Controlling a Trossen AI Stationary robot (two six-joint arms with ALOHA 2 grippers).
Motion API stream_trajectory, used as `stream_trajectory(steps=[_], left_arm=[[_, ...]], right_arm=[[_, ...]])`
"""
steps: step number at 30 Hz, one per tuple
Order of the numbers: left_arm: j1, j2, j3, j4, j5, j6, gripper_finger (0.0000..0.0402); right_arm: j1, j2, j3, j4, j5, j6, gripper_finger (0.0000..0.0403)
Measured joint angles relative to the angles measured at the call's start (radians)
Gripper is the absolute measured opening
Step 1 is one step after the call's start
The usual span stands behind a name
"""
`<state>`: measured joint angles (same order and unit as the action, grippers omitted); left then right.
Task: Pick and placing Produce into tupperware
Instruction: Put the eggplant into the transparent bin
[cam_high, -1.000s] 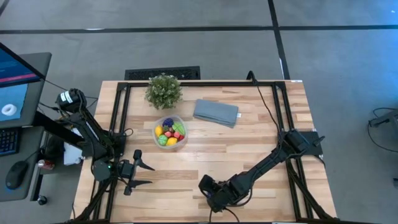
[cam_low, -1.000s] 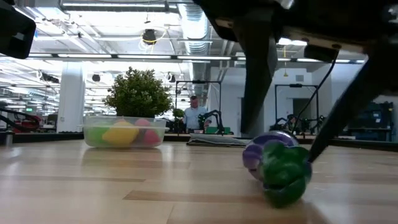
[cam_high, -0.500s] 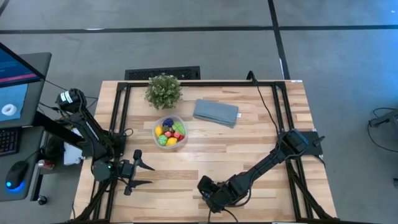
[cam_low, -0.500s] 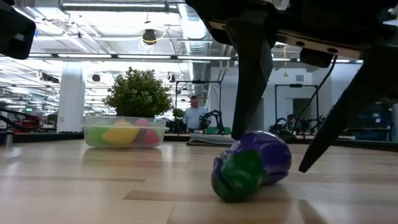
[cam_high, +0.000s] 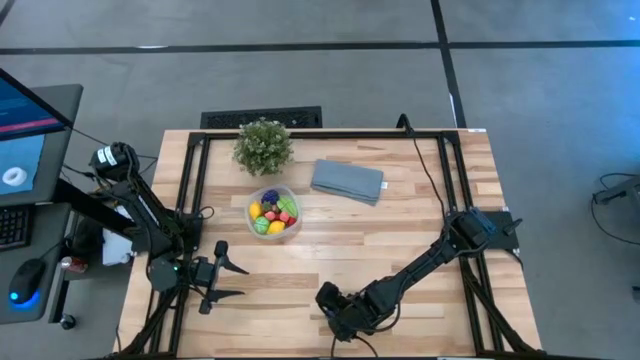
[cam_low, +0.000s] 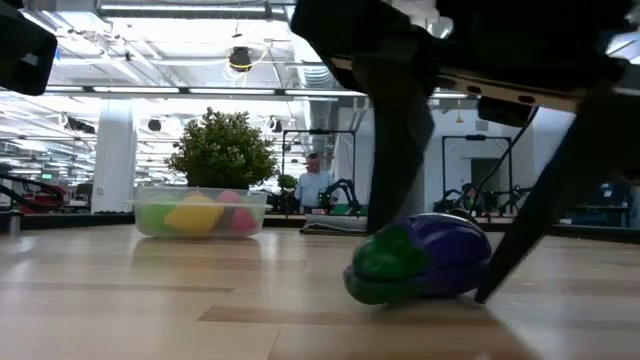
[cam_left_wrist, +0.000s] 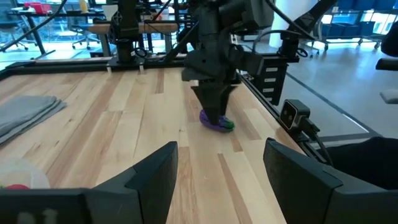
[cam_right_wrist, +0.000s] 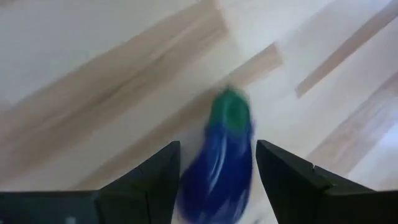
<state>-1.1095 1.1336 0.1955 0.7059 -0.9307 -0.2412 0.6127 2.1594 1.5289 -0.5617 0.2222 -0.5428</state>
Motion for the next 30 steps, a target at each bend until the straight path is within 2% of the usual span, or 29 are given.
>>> stream_trajectory(steps=[9,22,30], left_arm=[[0.000,0.000,0.000,-0.011,0.000,-0.010,0.0226],[0.000,0.000,0.000,-0.013,0.000,-0.010,0.0226],[0.000,0.000,0.000,-0.013,0.000,-0.010,0.0226]], right_arm=[[-0.013,0.019,0.018,-0.009,-0.012,0.051,0.0230],[-0.019,0.019,0.018,-0.036,-0.018,0.109,0.0157],[-0.019,0.019,0.018,-0.037,-0.015,0.117,0.0172]])
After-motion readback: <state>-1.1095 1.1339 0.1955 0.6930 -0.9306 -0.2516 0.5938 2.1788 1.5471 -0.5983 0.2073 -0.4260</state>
